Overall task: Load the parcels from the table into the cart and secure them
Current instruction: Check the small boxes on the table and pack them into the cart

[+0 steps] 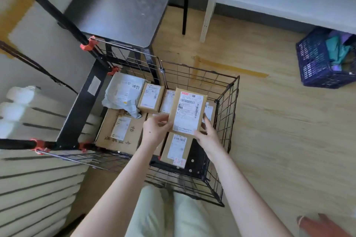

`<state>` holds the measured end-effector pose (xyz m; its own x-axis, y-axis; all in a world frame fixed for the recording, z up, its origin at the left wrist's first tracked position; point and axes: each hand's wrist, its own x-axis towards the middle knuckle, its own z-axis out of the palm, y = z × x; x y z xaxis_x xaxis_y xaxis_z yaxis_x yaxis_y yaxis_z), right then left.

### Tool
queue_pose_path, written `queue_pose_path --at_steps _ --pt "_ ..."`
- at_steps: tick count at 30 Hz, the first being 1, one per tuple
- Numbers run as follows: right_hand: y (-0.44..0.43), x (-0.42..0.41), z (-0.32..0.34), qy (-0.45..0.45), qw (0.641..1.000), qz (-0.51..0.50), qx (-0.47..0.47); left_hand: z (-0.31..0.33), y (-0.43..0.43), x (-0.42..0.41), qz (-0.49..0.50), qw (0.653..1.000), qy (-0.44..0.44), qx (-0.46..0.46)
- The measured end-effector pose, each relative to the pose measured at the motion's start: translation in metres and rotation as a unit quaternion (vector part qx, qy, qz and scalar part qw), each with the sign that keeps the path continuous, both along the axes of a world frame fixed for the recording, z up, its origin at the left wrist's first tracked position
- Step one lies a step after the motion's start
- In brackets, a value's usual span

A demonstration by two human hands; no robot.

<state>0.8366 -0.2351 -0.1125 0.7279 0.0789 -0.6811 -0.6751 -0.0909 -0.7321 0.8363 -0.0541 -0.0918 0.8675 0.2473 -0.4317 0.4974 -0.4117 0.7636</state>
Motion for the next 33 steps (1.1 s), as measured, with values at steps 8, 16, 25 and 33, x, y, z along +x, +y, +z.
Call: queue_pose_path --at_steps 8,16,25,33 --pt "0.01 0.032 -0.1 0.03 0.994 -0.094 -0.047 -0.121 -0.01 0.047 -0.033 0.999 0.043 0.003" --pt "0.035 0.068 -0.177 0.009 0.99 -0.137 -0.04 -0.198 0.008 0.08 -0.091 0.994 0.036 0.054" --pt "0.042 0.084 -0.231 0.02 0.963 -0.269 0.026 -0.241 0.006 0.107 -0.133 0.991 -0.02 -0.008" --pt "0.04 0.094 -0.247 0.032 0.947 -0.294 0.125 -0.258 0.007 0.11 -0.123 0.991 0.023 0.047"
